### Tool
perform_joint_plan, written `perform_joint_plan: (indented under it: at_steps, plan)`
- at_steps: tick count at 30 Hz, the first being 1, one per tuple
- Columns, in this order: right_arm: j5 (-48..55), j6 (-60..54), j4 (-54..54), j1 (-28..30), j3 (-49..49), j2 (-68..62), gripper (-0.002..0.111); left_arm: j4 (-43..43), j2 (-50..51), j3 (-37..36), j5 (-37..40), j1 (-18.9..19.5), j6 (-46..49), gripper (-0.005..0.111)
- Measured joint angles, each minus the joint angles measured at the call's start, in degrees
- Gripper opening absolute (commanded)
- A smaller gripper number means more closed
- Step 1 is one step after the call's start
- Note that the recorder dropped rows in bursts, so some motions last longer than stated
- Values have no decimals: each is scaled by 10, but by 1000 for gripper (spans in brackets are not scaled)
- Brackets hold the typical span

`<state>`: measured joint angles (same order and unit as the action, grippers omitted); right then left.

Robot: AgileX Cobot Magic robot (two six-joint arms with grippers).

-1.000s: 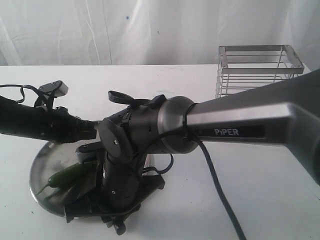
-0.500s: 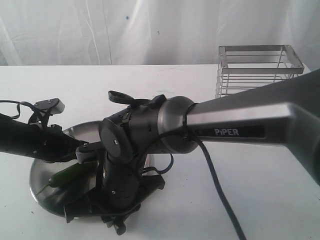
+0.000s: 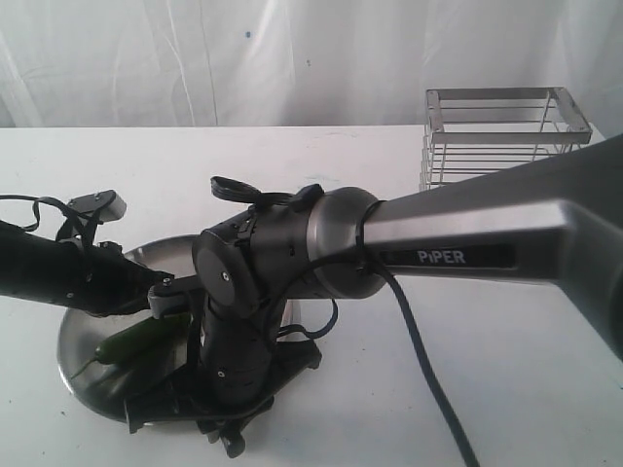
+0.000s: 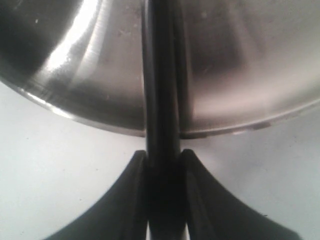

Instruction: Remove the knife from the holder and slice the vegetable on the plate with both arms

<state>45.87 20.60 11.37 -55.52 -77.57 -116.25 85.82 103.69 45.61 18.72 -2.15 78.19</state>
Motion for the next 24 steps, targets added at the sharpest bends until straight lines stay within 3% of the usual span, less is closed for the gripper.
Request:
perform_joint_plan:
  at_steps: [24]
  plan:
    - [56,-6,19,0,0,-1,0,27,31,3,6,0,13,0]
